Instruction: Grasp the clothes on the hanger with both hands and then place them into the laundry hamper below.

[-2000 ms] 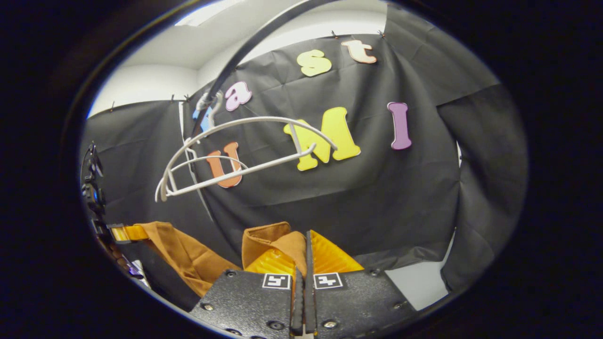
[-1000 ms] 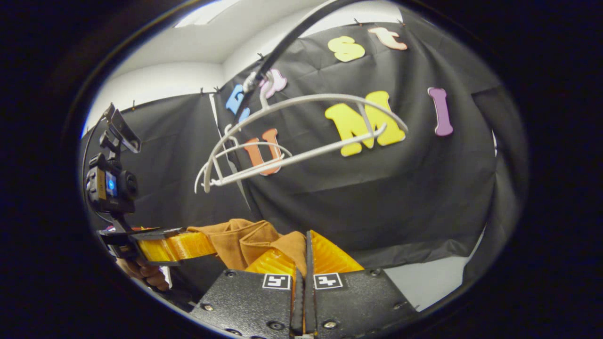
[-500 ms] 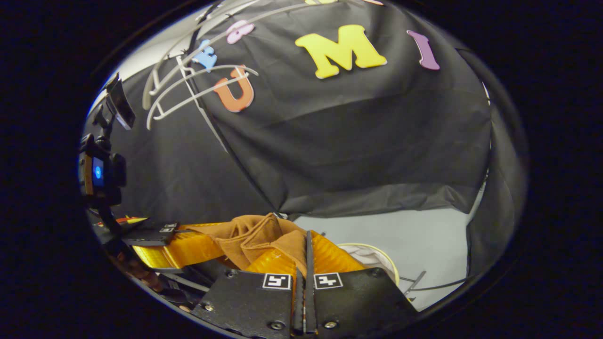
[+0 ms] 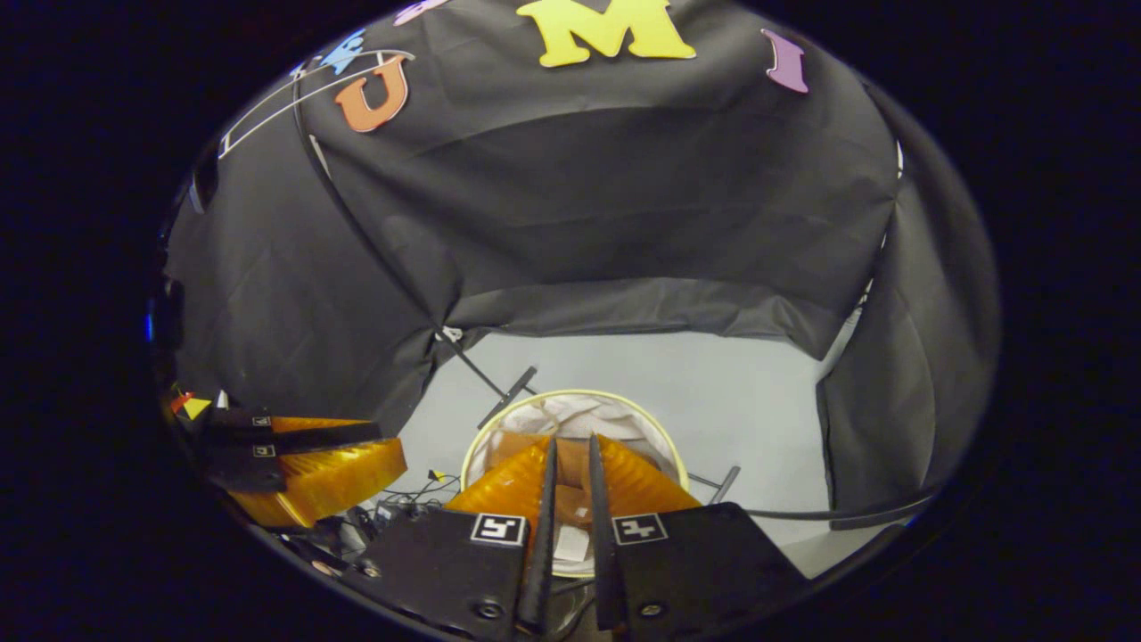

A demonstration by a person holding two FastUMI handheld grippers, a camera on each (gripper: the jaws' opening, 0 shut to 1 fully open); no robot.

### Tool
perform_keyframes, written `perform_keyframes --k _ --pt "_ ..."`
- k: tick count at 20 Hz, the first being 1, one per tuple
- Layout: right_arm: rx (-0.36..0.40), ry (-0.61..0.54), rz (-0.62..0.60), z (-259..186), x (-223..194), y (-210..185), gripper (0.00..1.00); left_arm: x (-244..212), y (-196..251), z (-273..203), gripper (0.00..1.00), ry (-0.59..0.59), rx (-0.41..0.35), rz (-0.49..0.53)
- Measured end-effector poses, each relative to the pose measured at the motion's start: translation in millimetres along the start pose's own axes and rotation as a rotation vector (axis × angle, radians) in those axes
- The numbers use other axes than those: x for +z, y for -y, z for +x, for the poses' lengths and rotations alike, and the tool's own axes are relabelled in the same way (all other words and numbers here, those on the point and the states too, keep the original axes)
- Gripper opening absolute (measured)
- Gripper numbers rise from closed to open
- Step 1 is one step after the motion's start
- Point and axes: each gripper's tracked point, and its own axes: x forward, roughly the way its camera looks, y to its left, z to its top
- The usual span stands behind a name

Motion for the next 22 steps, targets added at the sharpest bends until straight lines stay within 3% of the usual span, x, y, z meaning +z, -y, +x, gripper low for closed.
perform_keyframes --k 3,4,7,8,9,10,14,15,19,20,22 --pt "-0.013 0.035 0.009 -11.1 3.8 3.1 0.33 -0.7 3.3 -9.3 0.68 0.012 -0.001 -0.003" --pt "-0.021 0.043 0.014 -14.2 4.1 5.1 0.45 -3.0 3.6 -15.2 0.79 0.016 0.000 -0.001" --pt "-0.039 0.060 0.031 -28.4 -1.0 9.9 0.54 -19.9 -3.5 -31.2 0.81 0.023 0.013 0.013" --pt "-0.049 0.068 0.035 -39.5 -6.2 13.3 0.58 -27.0 -5.6 -38.3 0.94 0.025 0.017 0.015" --pt "-0.058 0.076 0.039 -48.4 -9.2 14.7 0.61 -32.4 -8.1 -45.7 0.88 0.027 0.023 0.014" --pt "-0.070 0.088 0.042 -58.2 -10.8 14.0 0.65 -37.4 -12.6 -54.4 0.93 0.030 0.034 0.017" --pt "-0.129 0.177 0.043 -106.5 -14.6 14.7 0.61 -35.4 -30.3 -91.7 0.95 0.108 0.093 0.043" --pt "-0.156 0.214 0.037 -123.9 -12.3 14.6 0.66 -32.9 -31.7 -99.4 0.95 0.136 0.095 0.042" --pt "-0.234 0.366 0.005 -193.2 3.3 20.9 0.66 -9.0 -35.3 -142.0 1.00 0.267 0.104 0.038" --pt "-0.243 0.411 0.001 -217.3 9.1 22.0 0.66 1.7 -35.1 -156.4 0.95 0.311 0.112 0.036" --pt "-0.266 0.511 0.006 -259.6 24.5 27.5 0.70 26.1 -29.6 -184.0 0.95 0.424 0.105 0.032"
